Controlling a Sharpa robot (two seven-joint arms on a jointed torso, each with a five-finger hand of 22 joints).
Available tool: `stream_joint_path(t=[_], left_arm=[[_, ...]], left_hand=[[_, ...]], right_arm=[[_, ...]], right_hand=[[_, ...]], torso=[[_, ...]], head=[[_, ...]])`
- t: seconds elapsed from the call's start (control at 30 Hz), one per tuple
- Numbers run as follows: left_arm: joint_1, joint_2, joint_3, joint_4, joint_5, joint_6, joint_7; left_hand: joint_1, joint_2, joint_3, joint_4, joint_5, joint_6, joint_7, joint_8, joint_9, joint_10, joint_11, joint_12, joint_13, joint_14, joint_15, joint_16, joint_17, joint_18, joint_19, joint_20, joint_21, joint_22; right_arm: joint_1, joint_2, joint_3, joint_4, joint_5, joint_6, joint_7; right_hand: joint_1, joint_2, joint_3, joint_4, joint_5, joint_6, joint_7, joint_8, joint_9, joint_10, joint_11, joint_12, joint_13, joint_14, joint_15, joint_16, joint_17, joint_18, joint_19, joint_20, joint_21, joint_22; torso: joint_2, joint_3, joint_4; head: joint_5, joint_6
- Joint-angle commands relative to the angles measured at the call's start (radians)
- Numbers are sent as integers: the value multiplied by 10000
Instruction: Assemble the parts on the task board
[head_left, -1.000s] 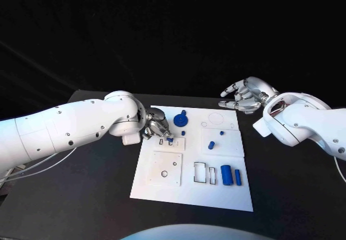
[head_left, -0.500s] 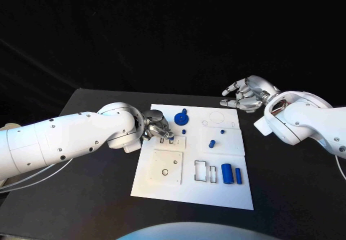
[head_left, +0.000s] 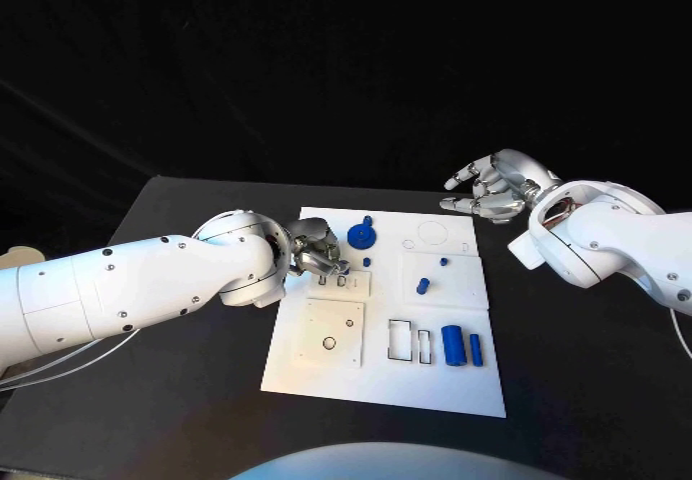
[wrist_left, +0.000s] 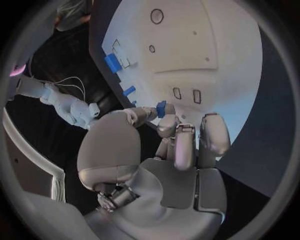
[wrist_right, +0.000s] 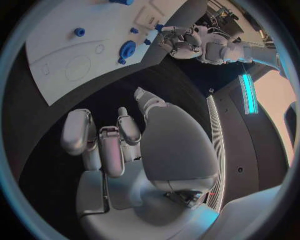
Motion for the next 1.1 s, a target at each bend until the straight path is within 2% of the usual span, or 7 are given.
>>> stream_joint_path(t=[0.03,0.27,0.47,1.1], left_arm=[[-9,53,-1,-60,-331,171,-75],[-11,153,-3,-255,-257,532,-221],[-13,223,-8,-356,-215,729,-309],[-23,285,-24,-453,-174,913,-422]], left_hand=[[27,18,2060,-1988,86,195,-148,49,9,76,18,13,-8,710,-53,29,1409,-121,85,3,58,24],[26,14,2062,-1989,111,202,-151,51,11,85,15,22,6,710,-55,29,1409,-120,83,1,58,20],[24,10,2062,-1990,129,206,-153,53,13,92,13,27,13,710,-57,29,1409,-122,88,1,63,29],[19,-2,2060,-1996,176,219,-159,56,18,115,6,46,44,710,-63,28,1407,-131,110,-2,80,71]], right_arm=[[-8,3,-1,-9,-77,-42,37],[-20,11,-2,-9,-75,-30,29],[-26,5,-3,-2,-75,-28,25],[-38,-9,-4,5,-82,-23,-42]], right_hand=[[-53,-21,75,12,-4,-40,-6,34,-7,-55,-27,-2,-11,650,-83,-36,1110,115,-39,4,-35,-9],[-53,-21,75,12,-4,-40,-6,34,-7,-55,-27,-2,-11,650,-83,-36,1110,115,-39,4,-35,-9],[-62,-21,81,17,-3,-37,-8,49,-6,-49,-29,4,-7,648,-85,-39,1105,114,-36,3,-34,-5],[-71,-19,90,24,-3,-34,-10,66,-5,-47,-32,5,-10,648,-87,-41,1104,117,-43,2,-49,-15]], torso=[[8,2,11],[16,-6,-7],[12,-7,2],[-2,-10,4]], head=[[-7,-26],[-15,-68],[-32,-104],[-50,-162]])
